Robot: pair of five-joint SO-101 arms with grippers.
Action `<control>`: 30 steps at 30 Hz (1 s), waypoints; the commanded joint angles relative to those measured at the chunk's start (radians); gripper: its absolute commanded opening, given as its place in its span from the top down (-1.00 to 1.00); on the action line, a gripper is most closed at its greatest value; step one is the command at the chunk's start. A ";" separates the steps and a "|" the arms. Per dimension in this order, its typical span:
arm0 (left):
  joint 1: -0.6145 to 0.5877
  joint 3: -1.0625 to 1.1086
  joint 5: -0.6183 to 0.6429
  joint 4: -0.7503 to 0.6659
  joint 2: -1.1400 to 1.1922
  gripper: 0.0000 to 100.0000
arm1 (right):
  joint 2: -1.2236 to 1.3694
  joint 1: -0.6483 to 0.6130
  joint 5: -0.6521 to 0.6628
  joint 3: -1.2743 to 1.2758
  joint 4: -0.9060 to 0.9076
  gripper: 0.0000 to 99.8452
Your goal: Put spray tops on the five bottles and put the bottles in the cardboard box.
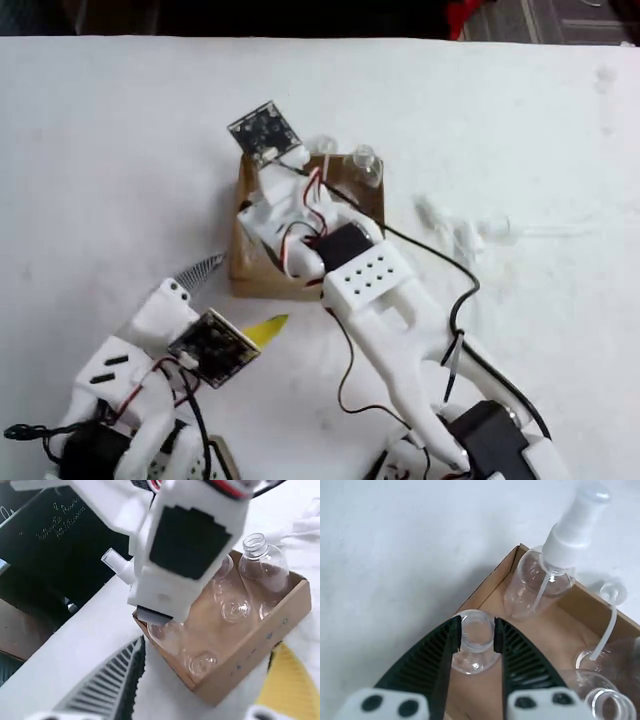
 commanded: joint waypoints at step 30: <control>-0.162 -0.112 -0.155 0.069 -0.004 0.25 | -0.131 -0.038 0.005 -0.005 0.170 0.70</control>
